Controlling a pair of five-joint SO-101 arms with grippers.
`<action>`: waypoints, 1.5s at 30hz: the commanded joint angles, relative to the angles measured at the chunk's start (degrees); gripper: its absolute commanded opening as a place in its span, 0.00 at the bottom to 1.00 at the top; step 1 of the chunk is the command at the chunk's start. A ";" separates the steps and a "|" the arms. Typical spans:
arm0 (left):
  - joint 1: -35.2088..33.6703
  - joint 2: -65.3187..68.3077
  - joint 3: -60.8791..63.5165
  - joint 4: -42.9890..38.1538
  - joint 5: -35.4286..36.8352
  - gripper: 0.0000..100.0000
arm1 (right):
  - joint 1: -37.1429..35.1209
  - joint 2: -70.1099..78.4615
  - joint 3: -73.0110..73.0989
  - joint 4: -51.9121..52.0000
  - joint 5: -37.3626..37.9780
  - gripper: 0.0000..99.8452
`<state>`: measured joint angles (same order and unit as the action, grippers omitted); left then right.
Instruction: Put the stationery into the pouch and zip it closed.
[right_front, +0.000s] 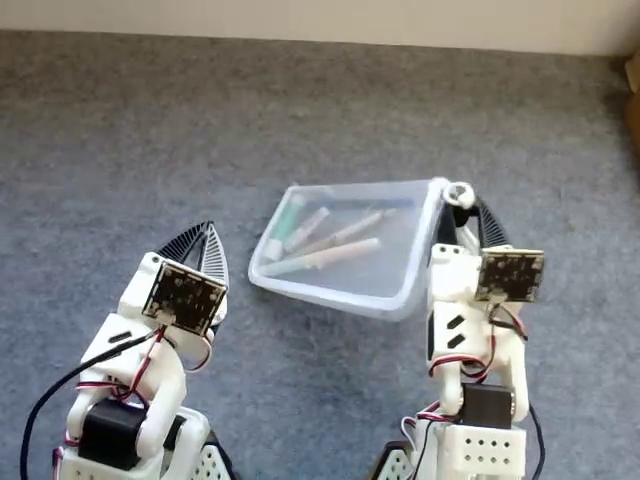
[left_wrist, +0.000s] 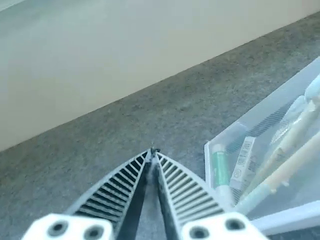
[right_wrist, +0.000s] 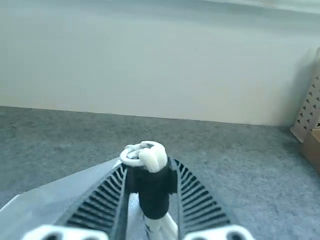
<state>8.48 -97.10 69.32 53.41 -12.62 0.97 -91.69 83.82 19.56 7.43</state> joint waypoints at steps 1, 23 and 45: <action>-0.31 -0.84 -0.48 -0.26 0.88 0.01 | -8.13 -0.57 1.54 -2.07 0.09 0.01; -0.75 -0.84 -0.66 -0.35 2.81 0.01 | -24.57 -0.57 3.21 1.36 3.52 0.14; -0.75 -0.92 5.05 -6.77 2.64 0.01 | -18.59 -1.19 2.51 6.11 3.52 0.16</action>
<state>8.40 -97.45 73.10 51.03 -10.42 -20.92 -91.78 87.34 25.27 10.77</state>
